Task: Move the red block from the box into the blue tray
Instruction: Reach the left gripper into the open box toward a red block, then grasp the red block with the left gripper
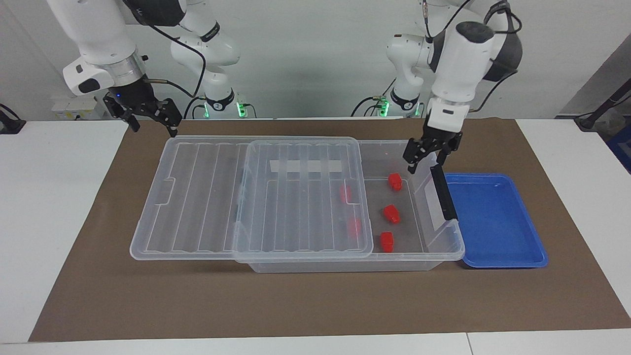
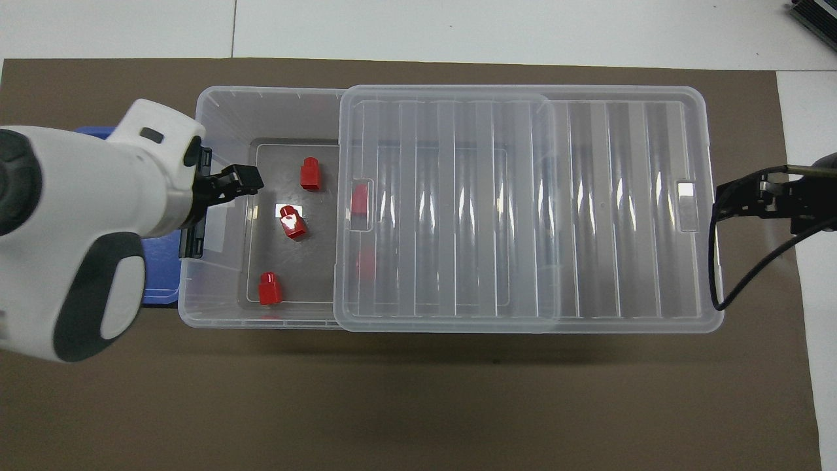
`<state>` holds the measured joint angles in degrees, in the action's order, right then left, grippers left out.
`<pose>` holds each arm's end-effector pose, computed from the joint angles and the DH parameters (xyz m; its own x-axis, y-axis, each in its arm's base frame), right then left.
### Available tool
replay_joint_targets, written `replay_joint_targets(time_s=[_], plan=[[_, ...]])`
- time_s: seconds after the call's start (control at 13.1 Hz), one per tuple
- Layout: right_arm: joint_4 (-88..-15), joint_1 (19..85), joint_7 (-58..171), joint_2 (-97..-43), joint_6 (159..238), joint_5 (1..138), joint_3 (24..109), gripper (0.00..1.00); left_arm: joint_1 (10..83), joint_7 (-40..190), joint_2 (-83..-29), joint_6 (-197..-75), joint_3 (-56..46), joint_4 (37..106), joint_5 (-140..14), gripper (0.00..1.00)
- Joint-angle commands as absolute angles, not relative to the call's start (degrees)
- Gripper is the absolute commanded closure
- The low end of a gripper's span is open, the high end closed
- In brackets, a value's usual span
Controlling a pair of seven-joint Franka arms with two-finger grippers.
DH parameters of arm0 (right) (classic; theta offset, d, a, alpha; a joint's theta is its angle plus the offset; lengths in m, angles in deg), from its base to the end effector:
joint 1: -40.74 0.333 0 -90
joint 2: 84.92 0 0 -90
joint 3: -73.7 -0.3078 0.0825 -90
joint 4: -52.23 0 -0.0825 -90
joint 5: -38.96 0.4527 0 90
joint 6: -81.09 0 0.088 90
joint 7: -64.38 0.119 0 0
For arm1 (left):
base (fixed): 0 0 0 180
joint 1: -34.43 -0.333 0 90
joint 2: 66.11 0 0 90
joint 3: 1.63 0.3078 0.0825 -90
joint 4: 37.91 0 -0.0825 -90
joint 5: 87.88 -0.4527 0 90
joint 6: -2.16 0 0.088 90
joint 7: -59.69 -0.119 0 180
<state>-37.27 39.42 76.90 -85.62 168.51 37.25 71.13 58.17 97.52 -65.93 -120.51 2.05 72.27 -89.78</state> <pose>0.6146 0.0099 0.6127 0.9803 -0.1967 -0.0169 -0.1960 -0.9800 0.0349 0.6092 -0.2206 0.4629 0.9368 0.2954 0.1874 0.2797 -0.9542 0.1059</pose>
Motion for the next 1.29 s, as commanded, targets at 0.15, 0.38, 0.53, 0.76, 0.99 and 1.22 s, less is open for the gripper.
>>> replay_joint_targets(time_s=[0.15,0.38,0.53,0.76,0.99,1.22], plan=[[-37.6,38.6,77.8,-85.9,167.4,36.0,71.1,0.0,60.4,98.6,-61.3,-131.2,3.0,76.2,-89.8,0.0],[-37.9,38.5,77.9,-86.0,167.7,36.1,71.0,0.0,60.8,98.4,-57.3,-137.1,3.0,78.8,-89.8,0.01],[-38.0,38.5,77.6,-86.2,167.7,36.5,71.1,0.0,61.9,98.0,-54.4,-138.9,3.0,78.9,-89.8,0.01],[-38.0,38.1,77.6,-86.2,167.8,37.2,71.2,0.0,60.6,93.3,-53.5,-141.3,3.1,81.2,-89.8,0.01],[-38.0,38.2,77.6,-86.2,167.9,37.2,71.1,0.0,60.1,90.6,-52.0,-141.3,3.1,81.4,-89.8,0.01],[-38.0,38.2,77.6,-86.2,167.9,37.2,71.1,0.0,58.9,89.1,-52.0,-141.5,3.1,81.9,-89.8,0.02]])
